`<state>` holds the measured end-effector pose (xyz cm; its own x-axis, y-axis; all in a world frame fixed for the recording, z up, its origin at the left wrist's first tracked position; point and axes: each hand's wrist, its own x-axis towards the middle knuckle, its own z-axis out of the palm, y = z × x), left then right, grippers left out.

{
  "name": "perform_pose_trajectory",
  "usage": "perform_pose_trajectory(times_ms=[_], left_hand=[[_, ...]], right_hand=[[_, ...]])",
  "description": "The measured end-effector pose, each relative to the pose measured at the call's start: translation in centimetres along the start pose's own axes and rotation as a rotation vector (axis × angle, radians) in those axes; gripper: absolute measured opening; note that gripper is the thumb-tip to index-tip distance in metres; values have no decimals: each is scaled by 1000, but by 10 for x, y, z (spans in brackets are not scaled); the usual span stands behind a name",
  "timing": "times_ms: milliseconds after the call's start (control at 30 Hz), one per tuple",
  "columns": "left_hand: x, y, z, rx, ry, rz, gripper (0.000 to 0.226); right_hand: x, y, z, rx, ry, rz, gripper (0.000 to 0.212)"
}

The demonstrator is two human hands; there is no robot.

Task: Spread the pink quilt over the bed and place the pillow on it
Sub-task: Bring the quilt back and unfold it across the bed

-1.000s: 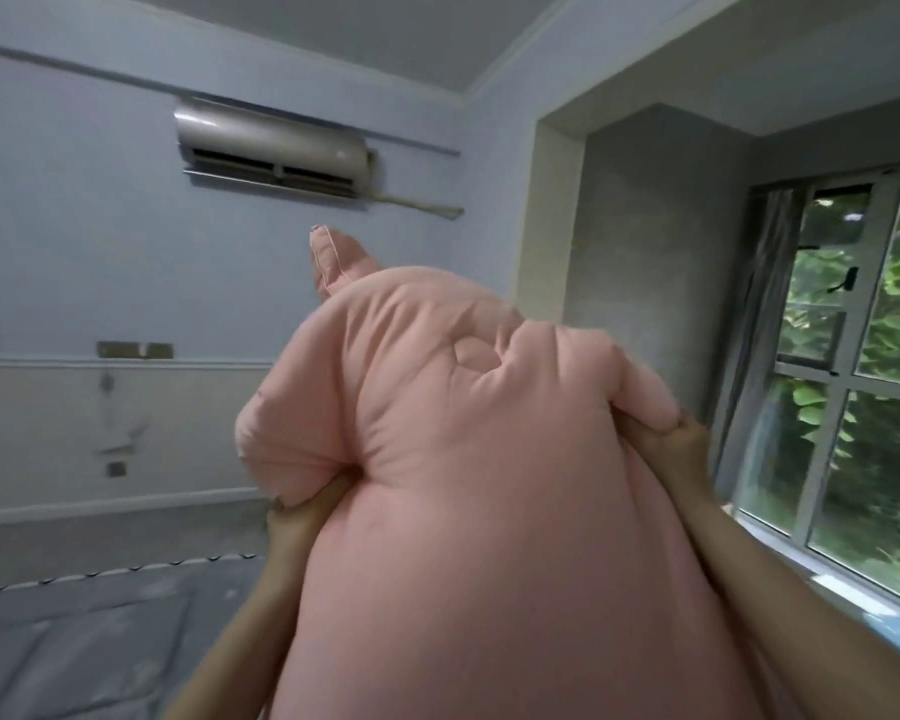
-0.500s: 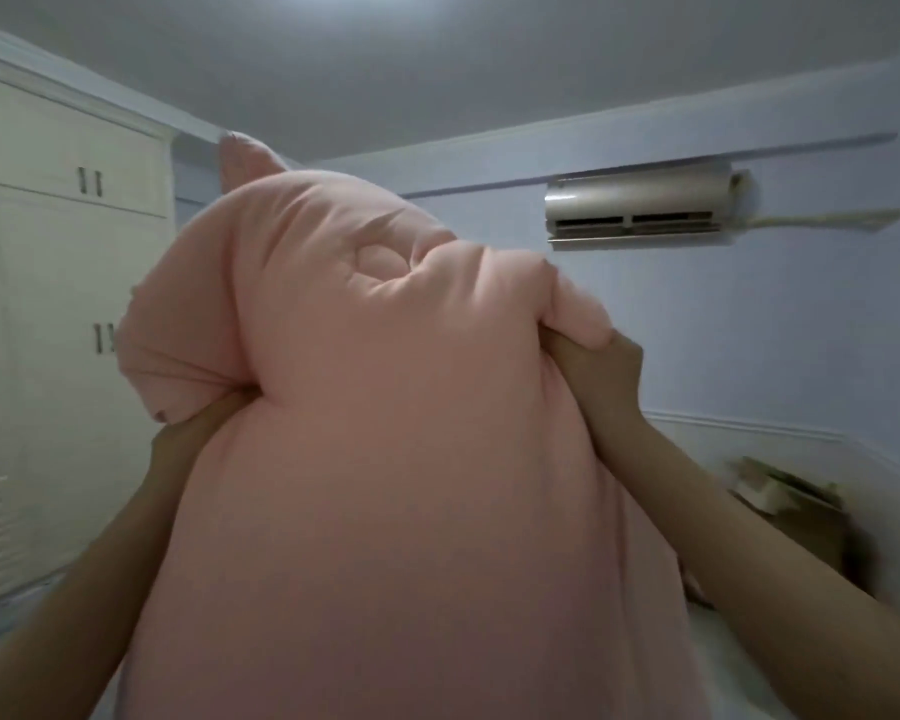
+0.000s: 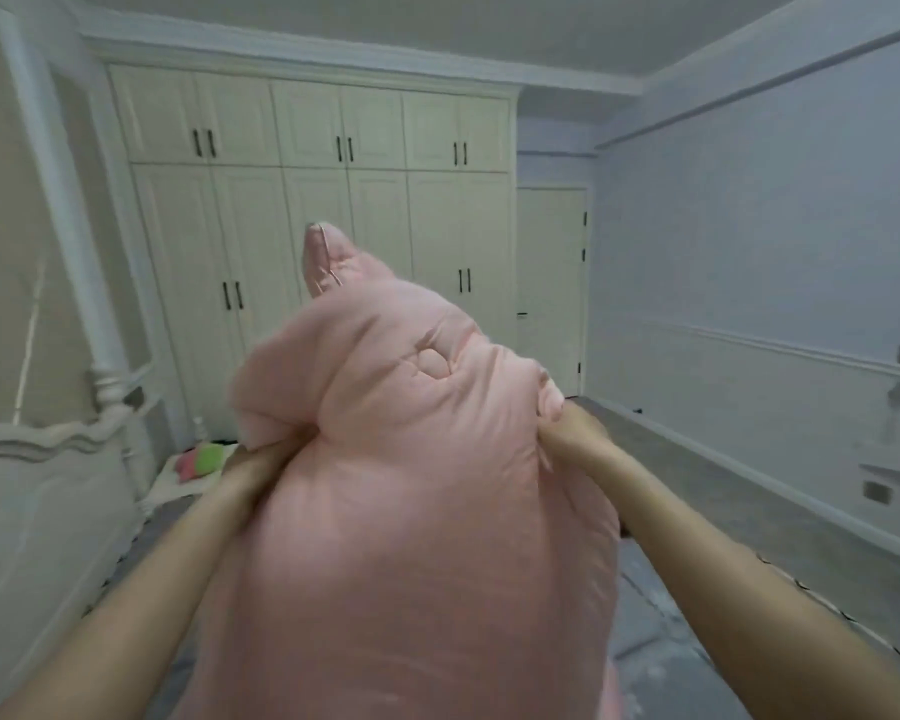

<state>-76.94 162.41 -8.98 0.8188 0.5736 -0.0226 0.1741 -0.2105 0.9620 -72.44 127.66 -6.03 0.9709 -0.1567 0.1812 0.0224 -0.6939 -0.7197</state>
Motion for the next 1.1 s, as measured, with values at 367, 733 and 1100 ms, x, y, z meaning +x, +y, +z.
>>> perform_pose_trajectory(times_ms=[367,733,1100], left_hand=[[-20,-151,-1,296,45,-146,89],[-30,-187,15,-165,-144,-181,46],[-40,-260,28,-220,-258,-329,53]], right_hand=[[-32,56,151,-204,-662,-79,56],[-50,56,179,-168,-583,-40,51],[-84,58,222,-240,-598,-51,50]])
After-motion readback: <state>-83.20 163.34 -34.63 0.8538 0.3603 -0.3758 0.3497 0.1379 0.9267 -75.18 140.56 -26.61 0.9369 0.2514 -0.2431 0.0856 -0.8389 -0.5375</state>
